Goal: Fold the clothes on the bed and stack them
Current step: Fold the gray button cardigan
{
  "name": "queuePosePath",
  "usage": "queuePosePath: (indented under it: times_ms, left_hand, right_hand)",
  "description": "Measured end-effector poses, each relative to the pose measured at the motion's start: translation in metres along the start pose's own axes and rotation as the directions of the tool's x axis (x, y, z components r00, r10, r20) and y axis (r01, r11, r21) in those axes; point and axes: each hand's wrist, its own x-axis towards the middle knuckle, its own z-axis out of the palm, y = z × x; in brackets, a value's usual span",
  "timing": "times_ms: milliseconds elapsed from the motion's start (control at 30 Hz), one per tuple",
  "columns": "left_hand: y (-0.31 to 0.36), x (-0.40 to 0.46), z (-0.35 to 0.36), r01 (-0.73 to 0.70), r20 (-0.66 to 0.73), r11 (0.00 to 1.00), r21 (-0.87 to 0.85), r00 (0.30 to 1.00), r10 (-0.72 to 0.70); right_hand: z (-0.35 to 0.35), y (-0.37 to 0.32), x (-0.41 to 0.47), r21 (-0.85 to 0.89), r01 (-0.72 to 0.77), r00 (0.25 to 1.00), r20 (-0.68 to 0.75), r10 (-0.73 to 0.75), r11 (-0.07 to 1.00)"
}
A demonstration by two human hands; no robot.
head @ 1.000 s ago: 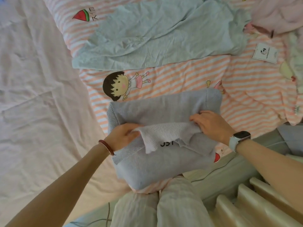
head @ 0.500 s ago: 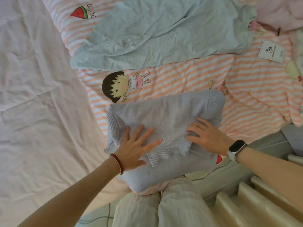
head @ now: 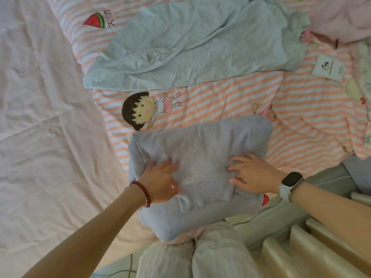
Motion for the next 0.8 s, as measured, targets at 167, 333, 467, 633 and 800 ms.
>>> queuePosePath:
  times_ms: [167,333,467,633,800]
  left_hand:
    - [-0.019,0.025,-0.031,0.077,-0.681,0.995,0.064,0.732,-0.013]
    - [-0.062,0.048,-0.066,0.315,-0.158,0.947,-0.064,0.934,-0.321]
    - [-0.074,0.053,-0.086,0.288,0.047,0.954,-0.084,0.957,-0.285]
    - [-0.072,0.038,-0.104,0.208,-0.054,0.972,-0.113,0.975,-0.215]
    - [-0.074,0.022,-0.168,0.249,-0.379,0.962,-0.112,0.884,-0.273]
  right_hand:
    - [-0.022,0.010,0.024,-0.084,-0.073,0.755,-0.656,-0.001,0.994]
    - [-0.058,0.040,0.045,0.045,-0.322,0.896,-0.309,0.320,0.946]
    - [-0.070,0.059,0.052,0.008,-0.376,0.913,-0.167,0.372,0.926]
    - [-0.089,0.059,0.038,-0.005,-0.360,0.926,-0.123,0.357,0.933]
    - [-0.136,0.074,0.025,0.033,-0.471,0.767,-0.477,0.428,0.881]
